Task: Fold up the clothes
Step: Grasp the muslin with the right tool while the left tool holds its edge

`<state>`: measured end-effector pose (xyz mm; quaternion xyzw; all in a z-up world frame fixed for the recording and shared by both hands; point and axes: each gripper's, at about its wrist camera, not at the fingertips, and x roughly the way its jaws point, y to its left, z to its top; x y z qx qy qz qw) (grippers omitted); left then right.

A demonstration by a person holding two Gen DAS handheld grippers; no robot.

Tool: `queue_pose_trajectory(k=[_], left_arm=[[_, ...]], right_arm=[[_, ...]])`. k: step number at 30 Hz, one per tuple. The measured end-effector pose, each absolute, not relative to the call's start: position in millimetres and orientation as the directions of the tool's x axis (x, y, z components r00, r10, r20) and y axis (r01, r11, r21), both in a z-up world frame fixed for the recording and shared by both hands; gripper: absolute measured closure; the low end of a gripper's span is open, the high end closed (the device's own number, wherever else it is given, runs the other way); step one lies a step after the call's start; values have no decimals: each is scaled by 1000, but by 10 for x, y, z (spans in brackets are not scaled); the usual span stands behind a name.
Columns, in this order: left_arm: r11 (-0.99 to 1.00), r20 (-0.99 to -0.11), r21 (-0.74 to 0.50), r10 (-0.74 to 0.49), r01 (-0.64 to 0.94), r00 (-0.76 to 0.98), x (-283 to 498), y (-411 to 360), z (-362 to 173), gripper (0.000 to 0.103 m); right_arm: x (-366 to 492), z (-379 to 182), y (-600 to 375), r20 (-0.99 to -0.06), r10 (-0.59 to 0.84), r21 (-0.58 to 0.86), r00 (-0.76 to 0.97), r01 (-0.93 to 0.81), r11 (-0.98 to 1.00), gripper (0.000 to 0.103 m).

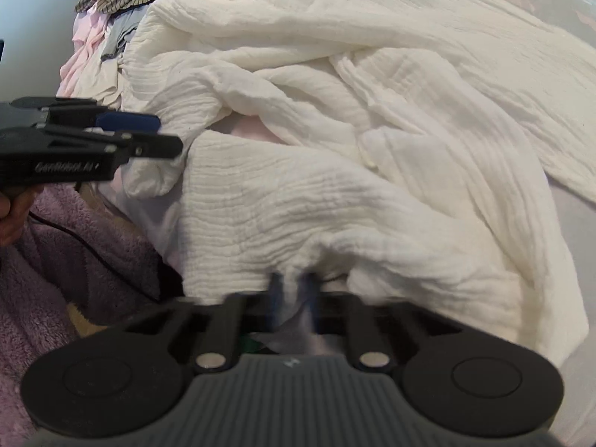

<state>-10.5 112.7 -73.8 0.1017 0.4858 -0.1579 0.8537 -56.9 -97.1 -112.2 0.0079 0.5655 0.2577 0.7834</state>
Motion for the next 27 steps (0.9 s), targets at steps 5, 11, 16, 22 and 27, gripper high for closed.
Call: queue_pose_trajectory(k=[5,11,16,22,27], left_arm=[[911,-866,28,-184,411,466,-75,1031,-755,49],[934,-889,-2,-166,359,427,187,1026,-807,65],[943,-897,-17,-162,333,412,266,1119,-744,93],[933,-882,-21,-187,360,433,141,1242,-411,96],[922,-872,-20,-205,386,445,67,1462,-60,97]], right_arm=[[-655,-871,-1158,-879,415,303,235,-398,866,96],[-773,-354,-1670,-887,375,271,271,-353,896,97],[-851,72,-2181,-908,267,167,322,-305,938,97],[-905,561,-2895,-907,65,-15,415,-187,982,98],[-860,792,-3370,-900,-100,-168,424,-127,978,99]])
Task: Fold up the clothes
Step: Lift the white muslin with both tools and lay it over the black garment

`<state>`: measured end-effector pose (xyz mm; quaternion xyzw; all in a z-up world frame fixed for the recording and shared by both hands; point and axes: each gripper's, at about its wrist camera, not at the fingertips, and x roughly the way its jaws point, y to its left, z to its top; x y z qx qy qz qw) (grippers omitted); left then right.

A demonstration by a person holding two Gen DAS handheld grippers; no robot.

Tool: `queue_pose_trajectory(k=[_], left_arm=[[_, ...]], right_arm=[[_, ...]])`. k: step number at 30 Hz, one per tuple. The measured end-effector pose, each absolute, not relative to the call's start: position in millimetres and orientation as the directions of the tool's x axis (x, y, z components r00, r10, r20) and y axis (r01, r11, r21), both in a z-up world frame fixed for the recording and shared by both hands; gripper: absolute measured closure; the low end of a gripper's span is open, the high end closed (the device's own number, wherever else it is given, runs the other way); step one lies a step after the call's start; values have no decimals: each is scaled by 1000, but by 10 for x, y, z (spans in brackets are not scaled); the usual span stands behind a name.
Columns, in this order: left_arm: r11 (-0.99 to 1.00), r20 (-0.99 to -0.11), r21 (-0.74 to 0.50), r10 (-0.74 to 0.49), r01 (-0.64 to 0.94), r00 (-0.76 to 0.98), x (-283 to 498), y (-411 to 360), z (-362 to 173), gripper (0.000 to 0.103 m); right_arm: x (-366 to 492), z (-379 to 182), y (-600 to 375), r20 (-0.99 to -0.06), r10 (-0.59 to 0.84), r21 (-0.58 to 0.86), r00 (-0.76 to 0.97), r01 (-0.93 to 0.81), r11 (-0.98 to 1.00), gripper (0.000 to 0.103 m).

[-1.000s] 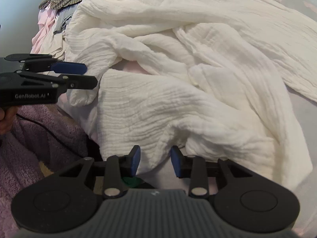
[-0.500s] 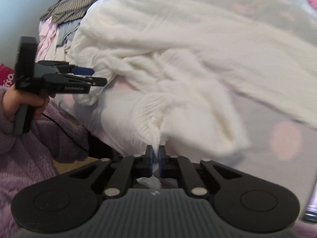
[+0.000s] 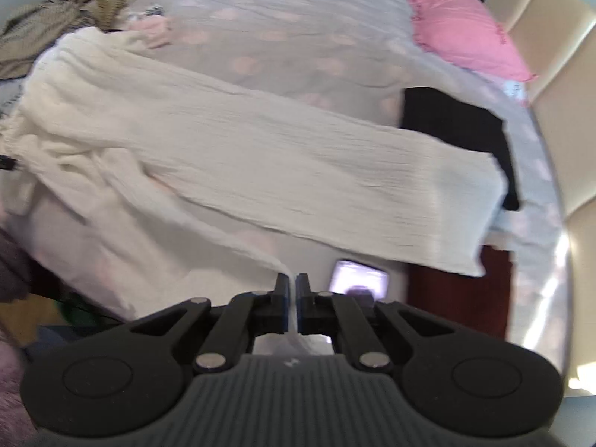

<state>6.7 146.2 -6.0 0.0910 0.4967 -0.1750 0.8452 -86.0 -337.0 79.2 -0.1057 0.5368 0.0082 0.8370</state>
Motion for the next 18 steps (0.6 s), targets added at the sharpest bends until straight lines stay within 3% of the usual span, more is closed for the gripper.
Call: queue_pose_trajectory(k=[8,13,18], left_arm=[[883,-887,168,-59,438,458,-84,1745,289,97],[881,-892,184,-36,436,450,-122,1886,337,97],[881,-888,179,-48,439,457,-111,1863,318,97]], right_arm=[[-672,711,-4112,-893,-302,-335,333,-44,941,100],[-452,524,-4429,-817,-487,-518,310,-20,855,103],[-295,352,-4555,-852,-416,-444,316,-18,896,103]])
